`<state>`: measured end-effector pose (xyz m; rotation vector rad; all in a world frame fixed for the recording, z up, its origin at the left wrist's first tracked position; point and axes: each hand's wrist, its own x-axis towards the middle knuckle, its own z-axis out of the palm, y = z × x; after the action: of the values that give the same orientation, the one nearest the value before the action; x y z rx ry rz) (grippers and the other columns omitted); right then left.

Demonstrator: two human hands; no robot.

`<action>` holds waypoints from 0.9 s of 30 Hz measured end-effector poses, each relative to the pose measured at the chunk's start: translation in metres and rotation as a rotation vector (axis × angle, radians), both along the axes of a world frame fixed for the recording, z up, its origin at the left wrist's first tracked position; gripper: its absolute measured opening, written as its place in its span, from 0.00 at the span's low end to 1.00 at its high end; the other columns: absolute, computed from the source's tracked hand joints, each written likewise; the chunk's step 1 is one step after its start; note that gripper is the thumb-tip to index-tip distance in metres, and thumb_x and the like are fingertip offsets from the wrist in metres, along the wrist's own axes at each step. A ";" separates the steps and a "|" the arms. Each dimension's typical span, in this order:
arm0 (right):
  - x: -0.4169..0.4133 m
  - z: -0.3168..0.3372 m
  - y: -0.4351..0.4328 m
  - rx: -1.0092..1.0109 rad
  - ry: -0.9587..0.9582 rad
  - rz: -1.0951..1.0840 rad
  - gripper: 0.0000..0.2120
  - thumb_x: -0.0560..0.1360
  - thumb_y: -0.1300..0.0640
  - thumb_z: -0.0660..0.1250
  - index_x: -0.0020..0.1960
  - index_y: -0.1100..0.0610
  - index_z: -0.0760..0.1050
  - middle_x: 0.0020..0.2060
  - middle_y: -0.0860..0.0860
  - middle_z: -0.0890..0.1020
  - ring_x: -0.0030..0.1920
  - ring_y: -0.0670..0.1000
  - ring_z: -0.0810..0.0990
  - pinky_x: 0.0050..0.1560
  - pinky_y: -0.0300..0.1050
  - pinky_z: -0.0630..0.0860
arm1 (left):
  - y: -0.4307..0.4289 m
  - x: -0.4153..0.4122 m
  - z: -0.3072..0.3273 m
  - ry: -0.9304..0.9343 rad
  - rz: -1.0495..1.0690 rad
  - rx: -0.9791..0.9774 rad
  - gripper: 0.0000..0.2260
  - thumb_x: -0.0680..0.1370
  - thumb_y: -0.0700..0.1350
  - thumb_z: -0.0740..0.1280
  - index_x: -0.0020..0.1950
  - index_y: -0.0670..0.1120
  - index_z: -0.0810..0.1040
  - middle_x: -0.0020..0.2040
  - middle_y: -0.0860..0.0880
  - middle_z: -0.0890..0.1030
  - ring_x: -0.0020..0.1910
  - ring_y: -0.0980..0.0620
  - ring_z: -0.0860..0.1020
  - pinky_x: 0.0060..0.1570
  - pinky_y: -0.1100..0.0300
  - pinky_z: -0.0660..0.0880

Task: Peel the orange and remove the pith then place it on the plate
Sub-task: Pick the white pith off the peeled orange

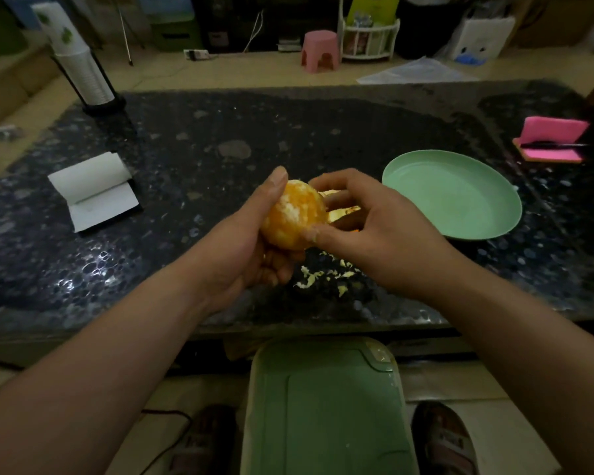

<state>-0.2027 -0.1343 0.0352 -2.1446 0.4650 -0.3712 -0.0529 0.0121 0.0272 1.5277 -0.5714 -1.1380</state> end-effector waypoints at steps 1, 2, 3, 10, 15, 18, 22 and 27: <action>0.000 0.000 0.000 0.013 -0.007 -0.004 0.25 0.77 0.45 0.77 0.71 0.39 0.74 0.60 0.40 0.81 0.52 0.38 0.85 0.47 0.39 0.85 | 0.000 0.001 0.000 0.030 -0.010 -0.020 0.38 0.80 0.74 0.53 0.62 0.43 0.84 0.45 0.39 0.80 0.32 0.46 0.75 0.31 0.57 0.71; 0.001 0.000 0.000 0.030 -0.023 -0.015 0.25 0.76 0.45 0.77 0.71 0.39 0.74 0.60 0.40 0.81 0.52 0.39 0.85 0.48 0.41 0.85 | 0.001 0.002 0.001 0.064 -0.012 -0.045 0.38 0.82 0.73 0.51 0.64 0.43 0.83 0.46 0.38 0.81 0.33 0.46 0.76 0.31 0.57 0.72; 0.001 0.001 0.000 0.061 -0.044 -0.025 0.25 0.77 0.45 0.77 0.71 0.39 0.74 0.60 0.40 0.81 0.52 0.40 0.85 0.50 0.44 0.86 | 0.001 0.003 0.001 0.092 -0.007 -0.077 0.36 0.84 0.71 0.50 0.67 0.44 0.81 0.47 0.38 0.81 0.34 0.46 0.76 0.32 0.57 0.73; 0.004 0.002 0.012 0.229 -0.213 -0.136 0.22 0.77 0.49 0.78 0.68 0.42 0.77 0.59 0.43 0.83 0.52 0.45 0.87 0.51 0.50 0.87 | -0.004 -0.004 0.002 0.134 0.080 -0.199 0.28 0.83 0.66 0.59 0.72 0.49 0.79 0.63 0.42 0.85 0.56 0.42 0.83 0.52 0.49 0.80; 0.005 -0.001 0.029 0.122 -0.253 -0.149 0.14 0.80 0.52 0.75 0.64 0.46 0.80 0.53 0.41 0.84 0.50 0.43 0.85 0.49 0.43 0.85 | -0.006 -0.002 0.006 0.325 0.210 -0.361 0.26 0.86 0.59 0.56 0.73 0.42 0.76 0.67 0.38 0.82 0.62 0.38 0.80 0.62 0.43 0.77; 0.004 0.002 0.021 0.117 -0.280 -0.167 0.08 0.81 0.53 0.74 0.60 0.47 0.82 0.48 0.42 0.85 0.49 0.43 0.84 0.48 0.40 0.83 | -0.001 0.001 0.007 0.347 0.227 -0.371 0.29 0.81 0.58 0.65 0.75 0.40 0.74 0.61 0.38 0.82 0.48 0.42 0.82 0.45 0.52 0.80; 0.003 0.003 0.011 0.065 -0.283 -0.162 0.08 0.79 0.55 0.76 0.57 0.49 0.83 0.46 0.43 0.86 0.48 0.44 0.84 0.49 0.44 0.84 | -0.001 0.000 0.006 0.323 0.220 -0.378 0.25 0.78 0.55 0.66 0.71 0.44 0.76 0.57 0.39 0.84 0.44 0.41 0.82 0.39 0.53 0.79; -0.001 0.006 0.015 -0.095 -0.266 -0.128 0.07 0.78 0.53 0.77 0.55 0.48 0.83 0.45 0.42 0.85 0.47 0.44 0.84 0.45 0.42 0.83 | -0.002 -0.001 0.003 0.280 0.182 -0.383 0.17 0.80 0.54 0.64 0.64 0.46 0.78 0.56 0.41 0.84 0.46 0.43 0.82 0.41 0.54 0.80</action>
<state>-0.2037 -0.1198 0.0411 -2.1219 0.4393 -0.7527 -0.0541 0.0100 0.0298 1.0490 -0.4204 -1.0120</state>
